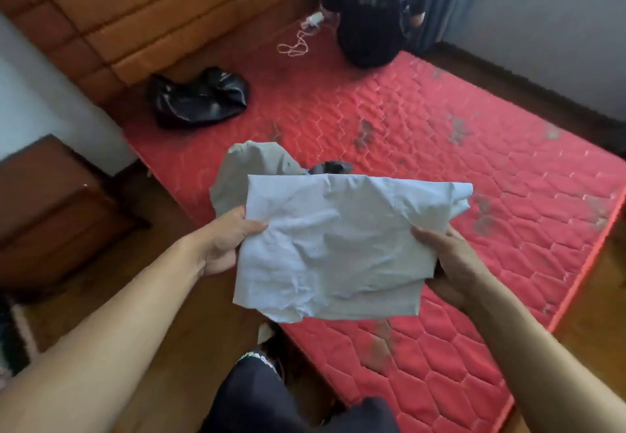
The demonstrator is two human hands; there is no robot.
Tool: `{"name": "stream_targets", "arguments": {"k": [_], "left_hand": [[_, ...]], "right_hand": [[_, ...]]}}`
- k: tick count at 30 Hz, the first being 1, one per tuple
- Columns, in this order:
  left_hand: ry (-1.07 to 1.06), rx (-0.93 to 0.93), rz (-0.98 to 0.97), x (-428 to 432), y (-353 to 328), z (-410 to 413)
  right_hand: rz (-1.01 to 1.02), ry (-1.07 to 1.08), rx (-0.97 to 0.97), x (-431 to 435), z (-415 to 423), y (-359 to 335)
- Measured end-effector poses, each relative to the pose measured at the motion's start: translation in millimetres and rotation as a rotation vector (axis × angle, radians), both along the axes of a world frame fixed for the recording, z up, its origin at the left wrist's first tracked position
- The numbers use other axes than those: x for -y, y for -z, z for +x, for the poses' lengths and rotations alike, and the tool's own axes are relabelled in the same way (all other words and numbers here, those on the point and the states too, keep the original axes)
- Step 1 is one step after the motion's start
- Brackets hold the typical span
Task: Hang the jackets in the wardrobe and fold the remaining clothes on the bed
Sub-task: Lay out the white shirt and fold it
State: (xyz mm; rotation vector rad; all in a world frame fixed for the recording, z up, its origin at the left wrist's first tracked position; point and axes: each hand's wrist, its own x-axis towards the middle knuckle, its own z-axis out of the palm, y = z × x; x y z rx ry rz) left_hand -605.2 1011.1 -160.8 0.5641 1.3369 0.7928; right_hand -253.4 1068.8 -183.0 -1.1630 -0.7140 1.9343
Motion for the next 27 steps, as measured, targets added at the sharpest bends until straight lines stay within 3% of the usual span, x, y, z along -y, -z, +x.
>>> {"name": "stream_targets", "arguments": {"k": [10, 16, 27], "left_hand": [[-0.517, 0.101, 0.178, 186.9, -35.0, -190.8], [-0.798, -0.001, 0.164, 288.4, -45.6, -301.6], [-1.068, -0.116, 0.114, 369.9, -99.6, -469.0]], "right_hand": [[0.092, -0.485, 0.03, 15.7, -244.6, -81.2], [0.126, -0.705, 0.043, 59.1, -426.0, -94.3], [0.135, -0.968, -0.008, 94.1, -679.8, -113.1]]}}
